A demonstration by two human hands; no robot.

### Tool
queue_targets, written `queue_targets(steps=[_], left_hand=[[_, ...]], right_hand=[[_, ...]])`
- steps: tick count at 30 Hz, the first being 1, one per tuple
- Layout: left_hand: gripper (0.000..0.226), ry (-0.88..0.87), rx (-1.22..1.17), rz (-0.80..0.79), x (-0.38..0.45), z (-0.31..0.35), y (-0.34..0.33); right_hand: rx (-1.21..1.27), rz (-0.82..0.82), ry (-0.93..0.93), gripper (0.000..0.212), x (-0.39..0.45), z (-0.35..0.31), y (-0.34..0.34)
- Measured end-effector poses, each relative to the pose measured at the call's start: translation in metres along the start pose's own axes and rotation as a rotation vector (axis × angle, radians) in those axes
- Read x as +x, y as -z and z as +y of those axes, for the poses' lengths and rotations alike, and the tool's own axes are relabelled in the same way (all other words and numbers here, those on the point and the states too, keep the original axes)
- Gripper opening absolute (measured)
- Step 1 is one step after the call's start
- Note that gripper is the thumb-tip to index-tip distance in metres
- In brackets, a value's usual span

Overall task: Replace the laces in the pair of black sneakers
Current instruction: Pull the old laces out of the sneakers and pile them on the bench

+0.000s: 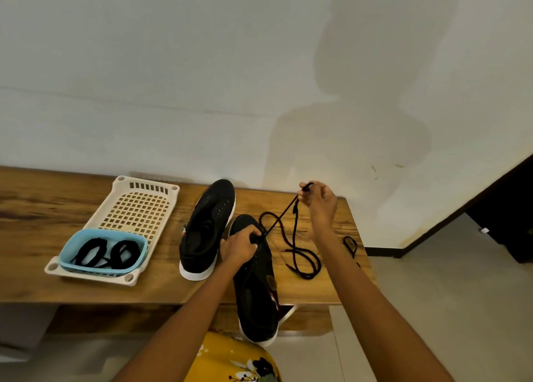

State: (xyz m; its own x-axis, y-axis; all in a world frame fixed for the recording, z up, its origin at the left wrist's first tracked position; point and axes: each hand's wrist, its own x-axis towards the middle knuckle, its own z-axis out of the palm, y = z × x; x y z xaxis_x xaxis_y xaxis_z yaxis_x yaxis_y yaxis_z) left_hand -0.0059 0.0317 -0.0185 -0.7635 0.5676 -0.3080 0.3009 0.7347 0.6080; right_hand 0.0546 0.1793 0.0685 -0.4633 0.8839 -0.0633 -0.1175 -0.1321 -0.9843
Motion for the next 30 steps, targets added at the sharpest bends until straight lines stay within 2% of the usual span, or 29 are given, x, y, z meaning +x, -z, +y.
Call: queue_targets(steps=[3,5,7,8,11,12,14,16,20,22,26,28,30], left_hand=[[0.029,-0.011,-0.014,0.001,0.001,-0.002,-0.001],[0.031,-0.021,-0.010,0.001,0.001,-0.002,-0.003],[0.033,-0.026,-0.003,0.005,0.001,-0.004,-0.005],[0.034,-0.032,0.006,0.003,0.001,-0.004,-0.005],[0.033,-0.075,0.099,0.022,0.003,-0.006,-0.004],[0.032,-0.091,0.148,0.058,0.004,-0.004,-0.002],[0.031,-0.136,0.276,0.167,0.009,-0.001,0.000],[0.029,-0.209,0.437,0.238,0.015,0.005,0.002],[0.022,-0.251,0.614,0.152,0.027,0.024,0.001],[0.021,-0.217,0.572,0.114,0.028,0.030,0.001],[0.025,-0.068,0.207,-0.002,0.030,0.020,0.009],[0.024,-0.062,0.100,-0.081,0.030,0.014,0.011],[0.018,-0.055,0.044,-0.073,0.032,0.009,0.012]], right_hand=[[0.314,0.159,-0.032,0.017,0.009,-0.003,0.000],[0.259,0.177,-0.073,0.021,0.004,0.008,0.003],[-0.103,0.064,-0.053,0.028,-0.006,0.029,0.009],[-0.369,-0.070,-0.006,0.030,-0.011,0.039,0.014],[-1.130,-0.619,0.107,0.025,-0.025,0.066,0.022],[-1.308,-0.718,0.147,0.026,-0.030,0.074,0.022],[-1.495,-0.717,0.233,0.037,-0.035,0.087,0.023],[-1.518,-0.647,0.318,0.037,-0.038,0.093,0.022],[-1.516,-0.598,0.446,0.029,-0.037,0.094,0.026],[-1.457,-0.564,0.422,0.027,-0.036,0.097,0.027],[-1.156,-0.518,0.158,0.016,-0.040,0.108,0.027],[-1.056,-0.475,0.120,0.012,-0.047,0.112,0.027],[-1.007,-0.434,0.119,0.013,-0.053,0.113,0.025]])
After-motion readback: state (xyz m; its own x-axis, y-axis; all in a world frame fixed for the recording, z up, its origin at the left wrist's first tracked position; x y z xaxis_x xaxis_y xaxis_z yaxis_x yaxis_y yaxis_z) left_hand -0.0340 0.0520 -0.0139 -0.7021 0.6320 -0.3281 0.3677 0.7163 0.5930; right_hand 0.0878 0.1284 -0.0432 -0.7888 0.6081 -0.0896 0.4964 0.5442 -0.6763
